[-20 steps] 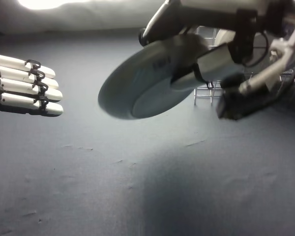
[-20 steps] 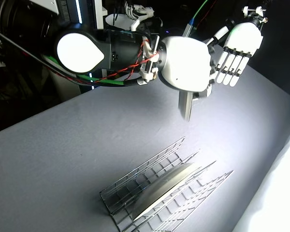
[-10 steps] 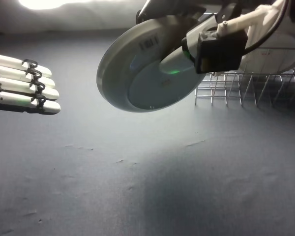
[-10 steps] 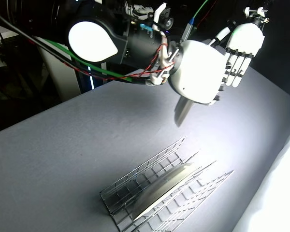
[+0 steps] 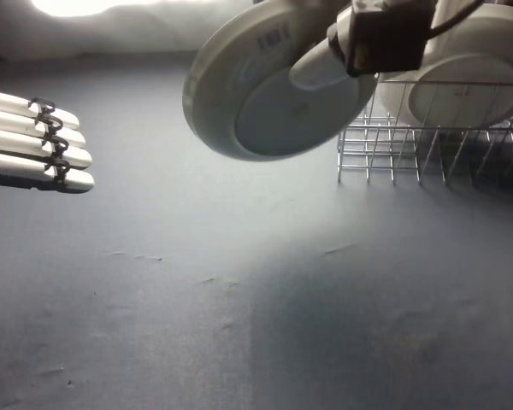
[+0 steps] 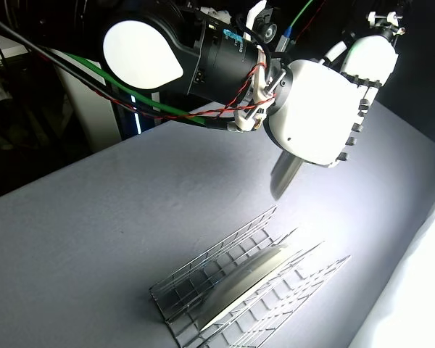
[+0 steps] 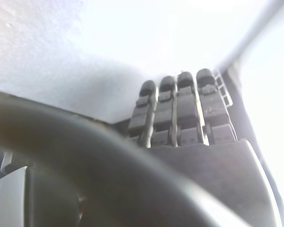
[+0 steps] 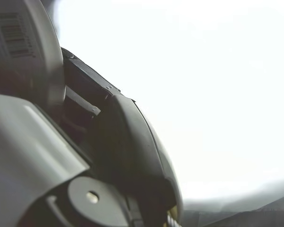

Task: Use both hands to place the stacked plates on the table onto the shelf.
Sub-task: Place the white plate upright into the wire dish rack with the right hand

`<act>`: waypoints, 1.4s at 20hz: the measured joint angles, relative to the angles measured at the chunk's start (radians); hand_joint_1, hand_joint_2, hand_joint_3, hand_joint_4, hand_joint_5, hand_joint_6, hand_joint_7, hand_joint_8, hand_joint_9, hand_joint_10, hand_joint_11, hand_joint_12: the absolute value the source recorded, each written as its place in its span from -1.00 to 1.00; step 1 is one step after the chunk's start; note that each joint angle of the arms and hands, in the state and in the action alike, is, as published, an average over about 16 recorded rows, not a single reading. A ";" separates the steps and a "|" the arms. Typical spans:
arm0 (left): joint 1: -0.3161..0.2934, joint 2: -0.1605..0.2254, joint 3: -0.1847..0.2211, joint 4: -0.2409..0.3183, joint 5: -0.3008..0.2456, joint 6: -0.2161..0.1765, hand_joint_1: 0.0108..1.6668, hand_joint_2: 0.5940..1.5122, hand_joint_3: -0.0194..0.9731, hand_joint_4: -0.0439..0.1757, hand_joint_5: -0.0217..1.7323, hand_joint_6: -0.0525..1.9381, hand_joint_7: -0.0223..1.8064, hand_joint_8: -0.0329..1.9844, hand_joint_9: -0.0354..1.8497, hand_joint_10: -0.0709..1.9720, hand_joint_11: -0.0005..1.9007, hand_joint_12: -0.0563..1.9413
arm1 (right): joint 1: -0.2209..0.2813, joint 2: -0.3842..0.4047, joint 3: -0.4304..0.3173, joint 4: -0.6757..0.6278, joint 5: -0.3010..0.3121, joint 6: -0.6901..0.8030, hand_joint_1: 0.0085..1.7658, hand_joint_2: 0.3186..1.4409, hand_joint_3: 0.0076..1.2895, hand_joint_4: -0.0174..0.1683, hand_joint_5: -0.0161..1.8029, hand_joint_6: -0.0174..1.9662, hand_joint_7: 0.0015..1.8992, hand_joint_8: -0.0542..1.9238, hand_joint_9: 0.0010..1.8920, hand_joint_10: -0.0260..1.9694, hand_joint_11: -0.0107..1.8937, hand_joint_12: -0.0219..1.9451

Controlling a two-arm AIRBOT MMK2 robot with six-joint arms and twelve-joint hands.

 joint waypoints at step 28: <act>0.002 -0.016 0.017 0.002 -0.002 -0.006 -0.99 0.05 -0.92 -0.60 -0.94 -0.94 -0.95 -0.97 -0.94 -0.92 -0.98 -0.94 | -0.070 0.170 0.024 -0.379 -0.004 -0.004 0.54 0.20 -0.99 -0.91 0.03 -0.03 0.13 -0.11 0.04 0.06 -0.13 0.18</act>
